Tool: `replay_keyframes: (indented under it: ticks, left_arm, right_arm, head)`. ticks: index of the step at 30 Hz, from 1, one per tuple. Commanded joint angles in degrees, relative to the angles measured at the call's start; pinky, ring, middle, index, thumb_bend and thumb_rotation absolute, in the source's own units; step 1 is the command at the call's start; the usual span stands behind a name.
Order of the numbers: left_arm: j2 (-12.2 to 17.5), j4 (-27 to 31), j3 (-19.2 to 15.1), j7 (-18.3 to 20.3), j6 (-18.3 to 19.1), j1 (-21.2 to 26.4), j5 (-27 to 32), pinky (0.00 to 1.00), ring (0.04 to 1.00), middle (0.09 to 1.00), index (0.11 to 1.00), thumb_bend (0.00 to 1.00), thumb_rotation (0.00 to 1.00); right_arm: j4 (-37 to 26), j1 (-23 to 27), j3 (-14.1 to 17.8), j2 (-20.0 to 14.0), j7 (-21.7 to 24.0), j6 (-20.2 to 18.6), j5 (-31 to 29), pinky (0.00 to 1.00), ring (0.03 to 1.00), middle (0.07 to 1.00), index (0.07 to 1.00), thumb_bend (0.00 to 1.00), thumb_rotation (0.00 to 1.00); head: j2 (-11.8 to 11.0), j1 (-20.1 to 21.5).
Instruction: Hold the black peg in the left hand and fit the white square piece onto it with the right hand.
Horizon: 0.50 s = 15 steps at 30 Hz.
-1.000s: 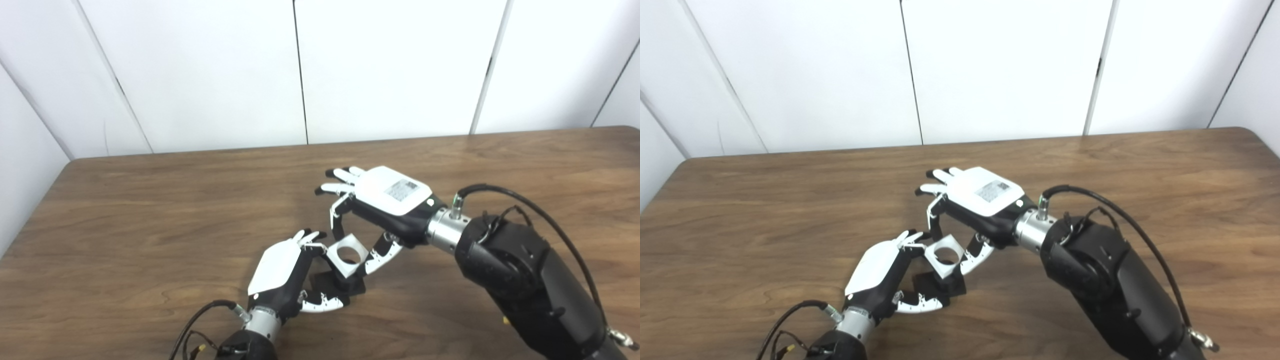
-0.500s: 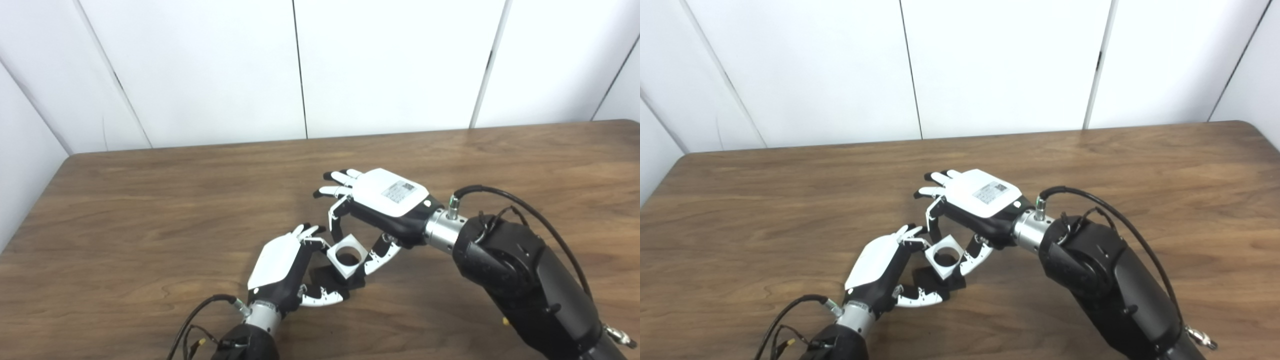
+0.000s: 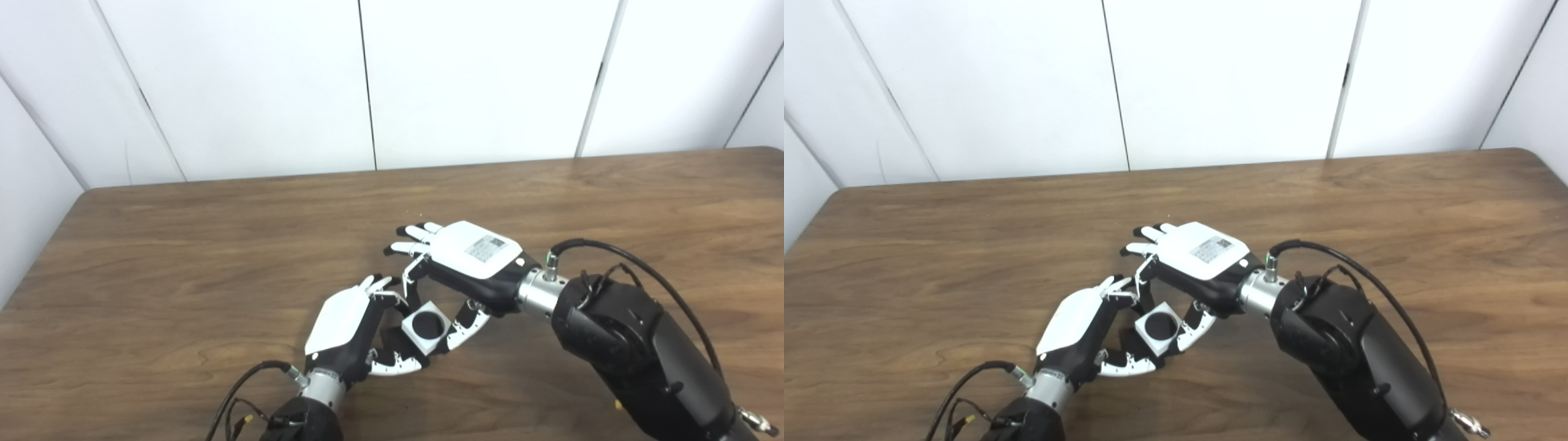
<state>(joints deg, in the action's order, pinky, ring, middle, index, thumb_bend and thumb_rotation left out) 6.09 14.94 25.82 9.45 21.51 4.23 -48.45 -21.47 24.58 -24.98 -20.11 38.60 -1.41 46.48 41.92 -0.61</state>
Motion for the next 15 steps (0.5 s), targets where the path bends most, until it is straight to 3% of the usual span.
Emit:
replay_keyframes:
  ticks: [1,15]
  left_arm:
    - [0.3,-1.5,0.7,1.6,0.4,-0.4,-0.8,0.95,0.971,0.908,0.493,0.51,0.09]
    - [0.0,-0.9,0.8,2.2,1.0,-0.6,-1.0,0.96,0.975,0.914,0.493,0.51,0.09]
  right_arm:
    - [-1.1,1.6,0.3,-0.1,-0.3,1.2,-0.2,1.0,1.0,0.93,0.493,0.52,0.14]
    - [-0.9,1.3,0.1,-0.2,-0.3,1.3,0.2,1.0,1.0,0.936,0.493,0.52,0.14]
  head:
    - [0.0,0.0]
    - [0.1,-0.4]
